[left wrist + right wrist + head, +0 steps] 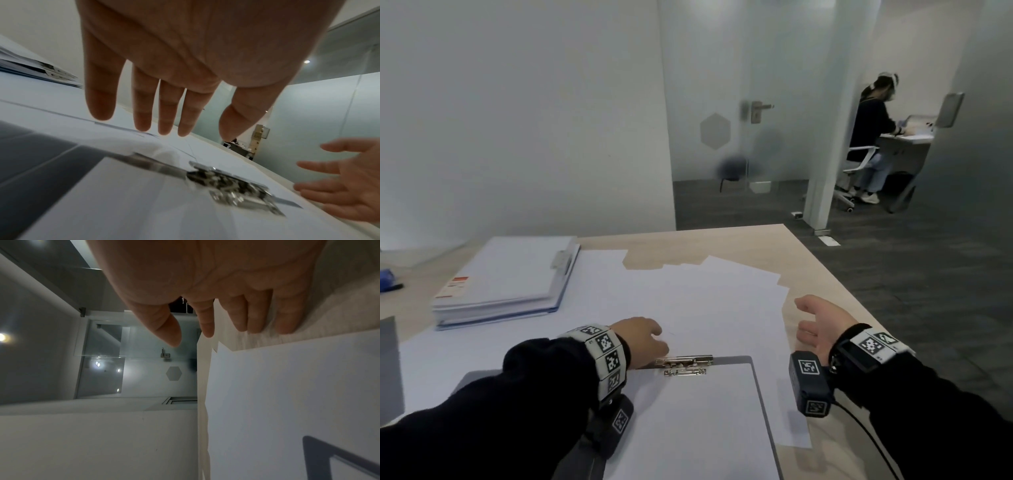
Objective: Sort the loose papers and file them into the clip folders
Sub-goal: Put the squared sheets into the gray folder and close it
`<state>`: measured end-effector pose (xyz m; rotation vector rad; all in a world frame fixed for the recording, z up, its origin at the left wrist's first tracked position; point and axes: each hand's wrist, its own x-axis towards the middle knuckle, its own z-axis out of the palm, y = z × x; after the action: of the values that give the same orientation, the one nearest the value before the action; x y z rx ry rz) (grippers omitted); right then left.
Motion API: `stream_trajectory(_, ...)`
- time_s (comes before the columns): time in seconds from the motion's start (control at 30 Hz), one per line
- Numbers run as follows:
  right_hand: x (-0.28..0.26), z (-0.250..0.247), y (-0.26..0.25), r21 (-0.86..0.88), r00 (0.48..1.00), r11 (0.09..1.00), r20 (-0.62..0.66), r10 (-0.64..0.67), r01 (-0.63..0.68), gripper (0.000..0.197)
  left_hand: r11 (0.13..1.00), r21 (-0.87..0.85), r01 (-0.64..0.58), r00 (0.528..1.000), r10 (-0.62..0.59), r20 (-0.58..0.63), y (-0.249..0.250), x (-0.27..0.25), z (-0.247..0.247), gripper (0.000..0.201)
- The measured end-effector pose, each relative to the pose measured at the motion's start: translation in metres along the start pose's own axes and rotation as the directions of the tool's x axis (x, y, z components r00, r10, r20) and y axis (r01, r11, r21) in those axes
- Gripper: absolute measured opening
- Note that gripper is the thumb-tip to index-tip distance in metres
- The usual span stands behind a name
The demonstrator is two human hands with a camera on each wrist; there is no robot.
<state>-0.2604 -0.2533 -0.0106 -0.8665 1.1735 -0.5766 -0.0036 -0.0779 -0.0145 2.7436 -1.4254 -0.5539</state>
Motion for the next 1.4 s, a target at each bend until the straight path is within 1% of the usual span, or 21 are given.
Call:
stream_trajectory(0.07,0.001,0.0,-0.002,-0.028,1.0,0.999,-0.021,0.017,-0.018,0.044,0.999,0.004,0.039,0.999,-0.039,0.004,0.005,0.014,-0.005,0.056)
stream_trajectory(0.17,0.004,0.007,-0.005,-0.057,0.999,0.997,-0.028,0.046,-0.048,0.033,0.994,0.035,0.1,0.994,-0.101,0.045,0.014,0.029,-0.004,0.052)
stream_trajectory(0.2,0.006,0.01,-0.006,-0.076,0.999,0.996,-0.024,0.049,-0.051,0.036,0.993,0.048,0.103,0.992,-0.106,0.066,0.018,0.033,-0.003,0.049)
stream_trajectory(0.27,0.014,0.019,-0.009,-0.114,0.999,0.993,-0.019,0.042,-0.044,0.058,0.995,0.043,0.091,0.992,-0.095,0.082,0.022,0.039,0.001,0.046)
stream_trajectory(0.3,0.017,0.024,-0.01,-0.138,0.999,0.989,-0.022,0.041,-0.044,0.065,0.996,0.032,0.088,0.992,-0.09,0.084,0.024,0.041,0.003,0.045)
stream_trajectory(0.33,0.02,0.029,-0.013,-0.17,0.999,0.985,-0.02,0.037,-0.04,0.066,0.996,0.025,0.085,0.993,-0.087,0.079,0.026,0.042,0.003,0.044)
stream_trajectory(0.5,0.03,0.049,-0.022,-0.32,1.0,0.947,-0.005,-0.003,0.001,0.043,0.993,0.098,0.066,0.994,-0.075,0.084,0.026,0.044,0.008,0.042)
stream_trajectory(0.57,0.034,0.054,-0.023,-0.33,1.0,0.944,0.012,0.012,-0.008,0.044,0.995,0.083,0.047,0.995,-0.055,0.089,0.022,0.047,0.009,0.045)
stream_trajectory(0.63,0.037,0.057,-0.025,-0.326,0.999,0.945,0.036,0.029,-0.016,0.038,0.999,-0.005,0.033,0.996,-0.032,0.081,0.018,0.051,0.006,0.053)
stream_trajectory(0.7,0.04,0.055,-0.028,-0.345,0.999,0.938,0.033,0.015,-0.003,0.034,0.997,-0.064,0.038,0.997,-0.034,0.064,0.009,0.056,0.003,0.065)
stream_trajectory(0.77,0.047,0.05,-0.03,-0.399,1.0,0.917,-0.006,-0.025,0.021,0.04,0.992,-0.064,0.105,0.994,-0.104,0.025,-0.002,0.061,0.0,0.08)
stream_trajectory(0.83,0.053,0.046,-0.029,-0.451,0.998,0.892,-0.03,-0.049,0.03,0.038,0.98,-0.055,0.191,0.981,-0.189,0.042,-0.009,0.065,-0.002,0.086)
stream_trajectory(0.87,0.055,0.046,-0.029,-0.466,0.998,0.885,-0.036,-0.047,0.025,0.037,0.976,-0.042,0.214,0.975,-0.211,0.063,-0.011,0.067,-0.003,0.087)
stream_trajectory(0.93,0.058,0.051,-0.03,-0.487,0.999,0.873,-0.026,-0.039,0.021,0.034,0.976,-0.004,0.218,0.971,-0.217,0.096,-0.009,0.068,-0.005,0.086)
stream_trajectory(1.0,0.061,0.061,-0.032,-0.531,1.0,0.847,-0.011,-0.026,0.017,0.024,0.979,0.013,0.205,0.971,-0.205,0.121,-0.005,0.07,-0.003,0.086)
stream_trajectory(1.03,0.063,0.067,-0.033,-0.555,1.0,0.831,-0.001,-0.031,0.025,0.018,0.98,0.013,0.198,0.972,-0.198,0.123,-0.003,0.071,-0.003,0.084)
stream_trajectory(1.07,0.064,0.072,-0.034,-0.574,0.999,0.818,0.009,-0.043,0.04,0.015,0.98,0.016,0.196,0.972,-0.197,0.125,-0.002,0.071,-0.002,0.081)
stream_trajectory(1.17,0.071,0.088,-0.034,-0.592,0.998,0.803,0.043,-0.052,0.068,0.024,0.984,0.015,0.177,0.977,-0.177,0.122,-0.003,0.073,-0.003,0.076)
stream_trajectory(1.3,0.077,0.105,-0.029,-0.553,0.992,0.826,0.105,-0.065,0.113,0.026,0.987,-0.015,0.162,0.983,-0.16,0.088,-0.008,0.069,-0.008,0.077)
stream_trajectory(1.37,0.079,0.111,-0.033,-0.588,0.992,0.799,0.087,-0.09,0.124,0.023,0.991,-0.038,0.13,0.989,-0.127,0.07,-0.012,0.063,-0.014,0.077)
stream_trajectory(1.4,0.079,0.112,-0.035,-0.619,0.991,0.774,0.07,-0.112,0.131,0.025,0.992,-0.04,0.118,0.991,-0.115,0.07,-0.014,0.059,-0.017,0.08)
